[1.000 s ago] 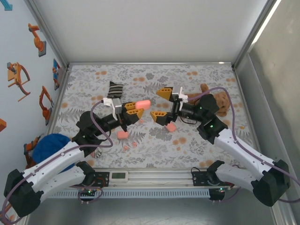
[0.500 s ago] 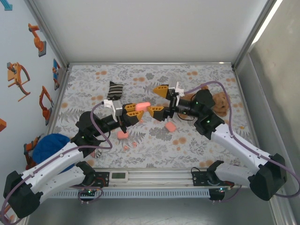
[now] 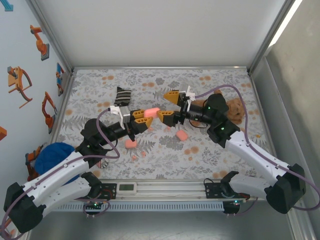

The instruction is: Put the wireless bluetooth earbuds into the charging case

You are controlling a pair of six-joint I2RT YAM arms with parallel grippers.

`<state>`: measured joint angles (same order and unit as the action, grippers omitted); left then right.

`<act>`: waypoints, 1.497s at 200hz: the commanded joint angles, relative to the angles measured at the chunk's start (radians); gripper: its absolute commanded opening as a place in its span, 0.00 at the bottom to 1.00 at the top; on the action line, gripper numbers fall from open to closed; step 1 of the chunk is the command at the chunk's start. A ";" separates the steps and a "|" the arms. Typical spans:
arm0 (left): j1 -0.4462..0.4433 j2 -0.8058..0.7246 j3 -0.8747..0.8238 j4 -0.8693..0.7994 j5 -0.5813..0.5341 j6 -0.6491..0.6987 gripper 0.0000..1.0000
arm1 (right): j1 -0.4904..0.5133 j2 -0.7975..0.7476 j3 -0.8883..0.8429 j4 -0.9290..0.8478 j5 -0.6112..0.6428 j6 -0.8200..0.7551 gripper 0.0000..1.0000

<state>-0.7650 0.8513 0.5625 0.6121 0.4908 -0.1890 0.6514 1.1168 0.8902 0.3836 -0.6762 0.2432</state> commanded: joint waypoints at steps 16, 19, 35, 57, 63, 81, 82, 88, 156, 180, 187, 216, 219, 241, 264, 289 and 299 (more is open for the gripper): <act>-0.003 -0.015 0.022 0.020 0.038 0.014 0.00 | -0.004 0.017 0.052 -0.010 0.069 -0.005 0.86; -0.003 -0.015 0.022 0.020 0.038 0.014 0.00 | -0.003 0.018 0.054 -0.009 0.070 -0.004 0.87; -0.002 -0.014 0.019 0.021 0.038 0.012 0.00 | -0.003 0.023 0.063 -0.012 0.074 0.000 0.86; -0.002 -0.015 0.017 0.021 0.038 0.010 0.00 | -0.003 0.028 0.070 -0.018 0.079 0.000 0.86; -0.003 -0.015 0.016 0.021 0.038 0.010 0.00 | -0.003 0.028 0.072 -0.019 0.082 0.002 0.86; -0.003 -0.016 0.014 0.021 0.038 0.007 0.00 | -0.004 0.029 0.078 -0.018 0.084 0.006 0.86; -0.002 -0.017 0.014 0.021 0.038 0.007 0.00 | -0.004 0.029 0.079 -0.018 0.084 0.006 0.86; -0.002 -0.016 0.013 0.019 0.037 0.006 0.00 | -0.003 0.028 0.082 -0.019 0.081 0.005 0.86; -0.004 -0.040 -0.022 -0.004 0.008 -0.001 0.00 | -0.005 -0.042 0.107 -0.079 0.113 0.005 0.86; -0.004 -0.057 -0.035 -0.021 -0.004 -0.001 0.00 | -0.004 -0.065 0.107 -0.132 0.157 0.003 0.86; -0.003 -0.064 -0.041 -0.029 -0.006 -0.001 0.00 | -0.003 -0.070 0.111 -0.156 0.182 0.007 0.86; -0.003 -0.098 -0.062 -0.054 -0.019 -0.004 0.00 | -0.004 -0.078 0.137 -0.266 0.246 0.012 0.86; -0.003 -0.100 -0.064 -0.057 -0.022 -0.004 0.00 | -0.004 -0.077 0.139 -0.276 0.249 0.012 0.86; -0.004 -0.134 -0.078 -0.080 -0.034 -0.007 0.00 | -0.004 -0.069 0.152 -0.345 0.280 0.023 0.86; -0.004 -0.172 -0.082 -0.121 -0.043 -0.003 0.00 | -0.008 -0.050 0.168 -0.426 0.316 0.046 0.86; -0.004 -0.217 -0.087 -0.175 -0.056 0.008 0.00 | -0.015 -0.025 0.173 -0.480 0.328 0.088 0.85; -0.004 -0.237 -0.089 -0.196 -0.061 0.011 0.00 | -0.018 -0.015 0.180 -0.505 0.331 0.095 0.85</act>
<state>-0.7654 0.6590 0.4866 0.4656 0.4469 -0.1898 0.6437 1.0828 1.0279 -0.0334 -0.3828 0.2924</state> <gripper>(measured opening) 0.221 0.852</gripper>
